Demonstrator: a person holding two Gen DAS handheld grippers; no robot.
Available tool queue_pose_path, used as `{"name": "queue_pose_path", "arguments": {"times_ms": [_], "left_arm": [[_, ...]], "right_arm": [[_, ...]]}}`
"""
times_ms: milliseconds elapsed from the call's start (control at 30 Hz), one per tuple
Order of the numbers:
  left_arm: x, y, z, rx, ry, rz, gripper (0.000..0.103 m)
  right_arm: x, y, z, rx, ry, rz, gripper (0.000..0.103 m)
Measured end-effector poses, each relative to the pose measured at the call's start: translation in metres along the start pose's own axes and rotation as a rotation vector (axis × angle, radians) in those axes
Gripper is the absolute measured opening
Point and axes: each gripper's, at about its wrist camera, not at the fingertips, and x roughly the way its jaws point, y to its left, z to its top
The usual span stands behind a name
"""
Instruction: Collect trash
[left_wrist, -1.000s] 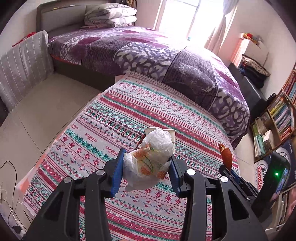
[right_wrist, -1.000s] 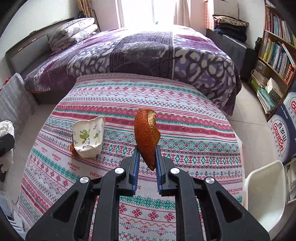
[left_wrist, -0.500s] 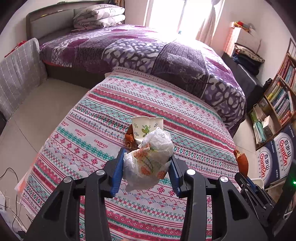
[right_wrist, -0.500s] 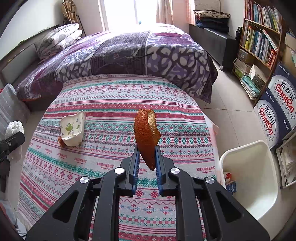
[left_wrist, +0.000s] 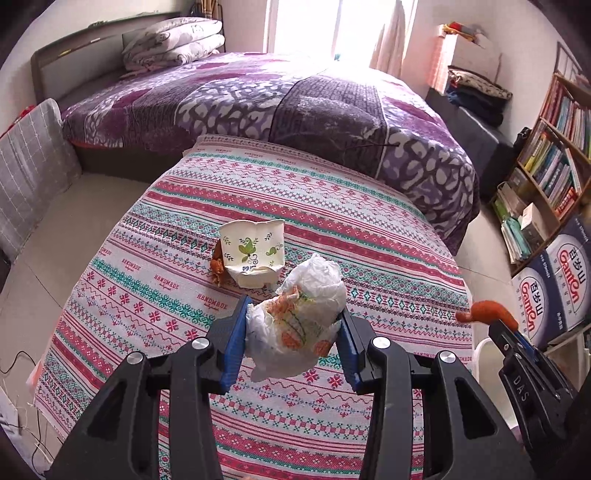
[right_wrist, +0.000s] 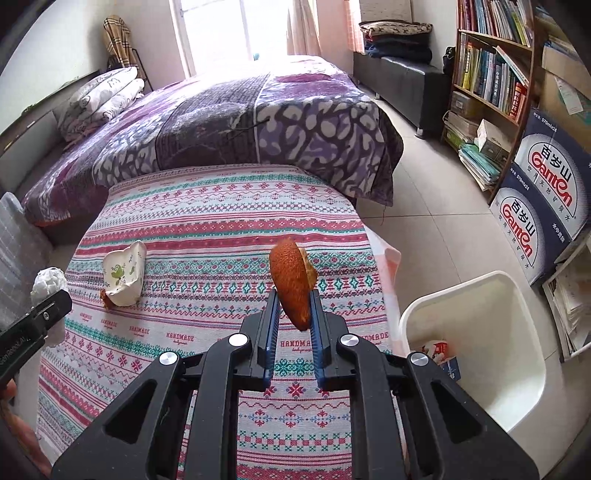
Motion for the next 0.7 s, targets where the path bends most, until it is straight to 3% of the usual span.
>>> {"name": "queue_pose_path", "arguments": {"times_ms": [300,467,533,600,700], "left_arm": [[-0.002,-0.028,-0.004,0.043,-0.018,-0.012,0.043],[0.000,-0.030,-0.006,0.050,-0.016,-0.010,0.043],[0.001,-0.028,-0.007,0.048,-0.009,-0.012,0.043],[0.003,-0.026,-0.006,0.045,-0.001,-0.015,0.043],[0.005,-0.023,-0.007,0.042,0.006,-0.017,0.044]], "right_arm": [[-0.009,-0.023,0.004,0.023,-0.008,-0.006,0.015],[0.003,-0.046,0.009,0.072,0.044,-0.045,0.016],[0.019,-0.057,0.011,0.079,0.097,-0.041,0.021],[0.033,-0.066,0.011,0.078,0.143,-0.021,0.036],[0.052,-0.068,0.010,0.061,0.173,-0.023,0.046]]}}
